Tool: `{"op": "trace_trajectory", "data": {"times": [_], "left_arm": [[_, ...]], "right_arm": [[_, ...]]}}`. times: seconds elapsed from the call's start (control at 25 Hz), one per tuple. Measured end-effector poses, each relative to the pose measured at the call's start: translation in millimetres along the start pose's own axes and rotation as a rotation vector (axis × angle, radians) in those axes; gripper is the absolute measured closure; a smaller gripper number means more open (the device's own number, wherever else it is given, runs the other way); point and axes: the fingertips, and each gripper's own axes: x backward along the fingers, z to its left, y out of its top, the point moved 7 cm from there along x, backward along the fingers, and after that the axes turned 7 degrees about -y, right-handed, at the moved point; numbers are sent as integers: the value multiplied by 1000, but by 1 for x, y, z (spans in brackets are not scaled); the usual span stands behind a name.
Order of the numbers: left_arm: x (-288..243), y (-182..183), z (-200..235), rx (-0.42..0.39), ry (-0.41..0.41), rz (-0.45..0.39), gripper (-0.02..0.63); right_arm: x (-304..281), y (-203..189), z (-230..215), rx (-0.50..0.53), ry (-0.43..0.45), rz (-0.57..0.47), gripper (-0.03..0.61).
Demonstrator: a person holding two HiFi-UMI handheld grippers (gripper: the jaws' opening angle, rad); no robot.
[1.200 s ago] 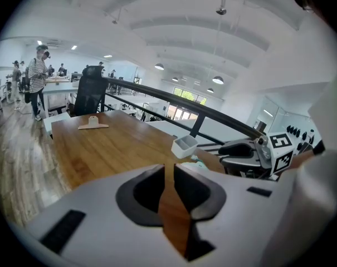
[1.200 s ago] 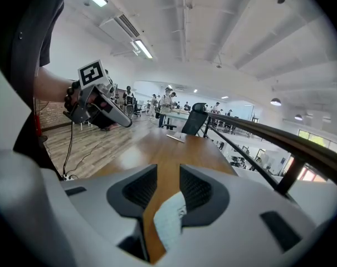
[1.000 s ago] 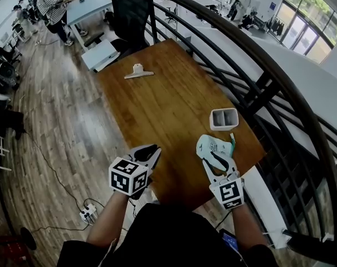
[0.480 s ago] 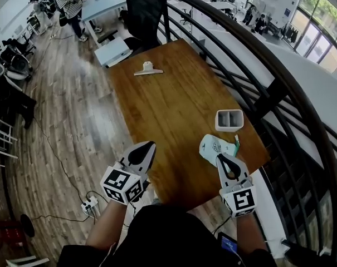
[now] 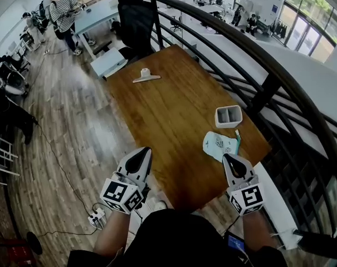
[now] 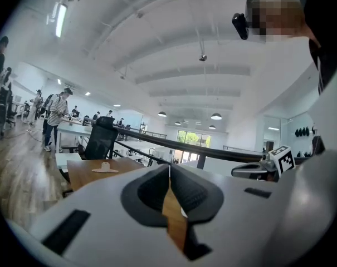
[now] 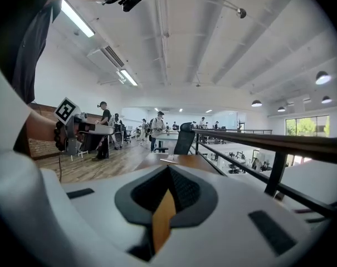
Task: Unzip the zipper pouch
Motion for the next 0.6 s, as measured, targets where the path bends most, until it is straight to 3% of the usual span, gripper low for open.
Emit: {"op": "trace_trajectory", "data": {"times": [0.6], "left_arm": [[68,9,55,-46,-152,-72,595]], "right_arm": [[25,20,108,-64,-167,-68,584]]}}
